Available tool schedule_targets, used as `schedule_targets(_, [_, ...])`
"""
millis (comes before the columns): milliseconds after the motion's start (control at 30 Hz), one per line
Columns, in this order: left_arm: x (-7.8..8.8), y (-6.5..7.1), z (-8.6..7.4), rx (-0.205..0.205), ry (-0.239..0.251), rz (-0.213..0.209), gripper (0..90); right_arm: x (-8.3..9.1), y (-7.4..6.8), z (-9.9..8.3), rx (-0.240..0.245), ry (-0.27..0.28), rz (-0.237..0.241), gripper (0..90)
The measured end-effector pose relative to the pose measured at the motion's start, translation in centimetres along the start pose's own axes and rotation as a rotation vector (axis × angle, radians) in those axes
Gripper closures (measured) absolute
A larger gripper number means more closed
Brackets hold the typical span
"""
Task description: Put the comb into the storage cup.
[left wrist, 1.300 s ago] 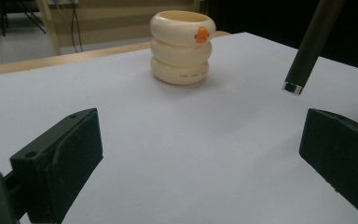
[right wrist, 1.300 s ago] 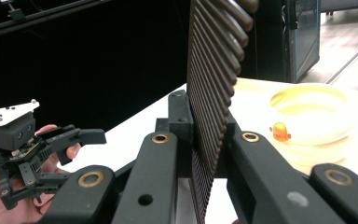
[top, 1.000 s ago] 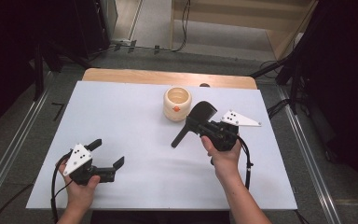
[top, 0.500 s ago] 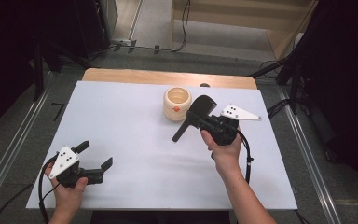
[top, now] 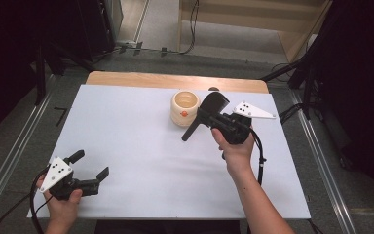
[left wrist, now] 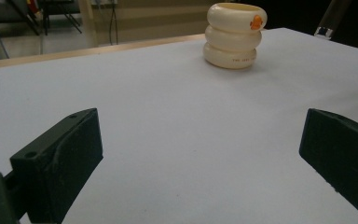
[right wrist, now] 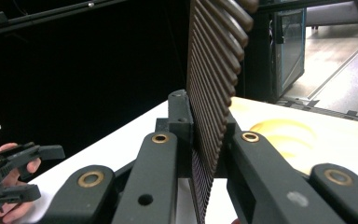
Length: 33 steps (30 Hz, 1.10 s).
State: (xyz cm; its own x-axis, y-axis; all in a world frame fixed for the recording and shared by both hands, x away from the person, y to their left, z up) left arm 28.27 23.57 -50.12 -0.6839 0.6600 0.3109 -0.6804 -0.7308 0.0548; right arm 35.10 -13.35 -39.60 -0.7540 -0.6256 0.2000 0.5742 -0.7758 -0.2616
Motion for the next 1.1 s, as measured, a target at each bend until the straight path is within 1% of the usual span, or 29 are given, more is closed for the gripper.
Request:
schedule_targets(100, [0.2,-0.3,-0.2,0.004,0.000,0.000,0.0,-0.1,0.3,0.2,0.002,0.002,-0.007,82.3])
schedule_targets(200, [0.3,-0.6,-0.3,0.031,0.017,-0.002,0.0,-0.2,0.4,0.5,0.006,0.007,-0.013,82.3])
schedule_targets(267, [0.2,-0.7,-0.5,0.037,0.015,0.002,0.0,-0.3,0.5,0.7,0.003,0.011,-0.017,82.3])
schedule_targets(333, [0.1,-0.5,-0.6,0.032,0.009,0.002,0.0,-0.4,0.6,0.8,0.008,0.016,-0.016,82.3])
schedule_targets(400, [0.0,-0.3,-0.6,0.016,0.005,0.003,0.0,-0.6,0.7,1.0,0.007,0.020,-0.022,82.3])
schedule_targets(500, [0.0,-0.2,-0.6,0.013,0.009,0.004,0.0,-0.9,0.8,1.1,0.000,0.019,-0.021,82.3])
schedule_targets(700, [0.0,-0.3,-0.7,0.023,0.018,0.006,0.0,-1.6,1.1,1.7,-0.005,0.023,-0.031,82.3])
schedule_targets(867, [0.0,-0.3,-0.7,0.024,0.019,0.007,0.0,-2.1,1.4,2.1,0.010,0.021,-0.042,82.3])
schedule_targets(1100, [0.0,-0.3,-0.7,0.028,0.024,0.008,0.0,-2.5,1.9,2.7,0.009,0.020,-0.051,82.3])
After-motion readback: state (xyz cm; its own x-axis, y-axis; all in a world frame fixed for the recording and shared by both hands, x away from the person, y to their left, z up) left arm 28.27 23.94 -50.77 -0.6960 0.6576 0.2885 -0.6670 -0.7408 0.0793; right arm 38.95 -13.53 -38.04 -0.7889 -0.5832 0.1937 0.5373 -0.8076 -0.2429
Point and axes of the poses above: each handheld gripper's, and its own axes: x roughly backward along the jaws, z roughly out of its top, y roughly to its right, the point moved 7 cm from there along -x, roughly forward along the jaws, and after that the axes turned 8 degrees about -z, right-handed, at the moved point
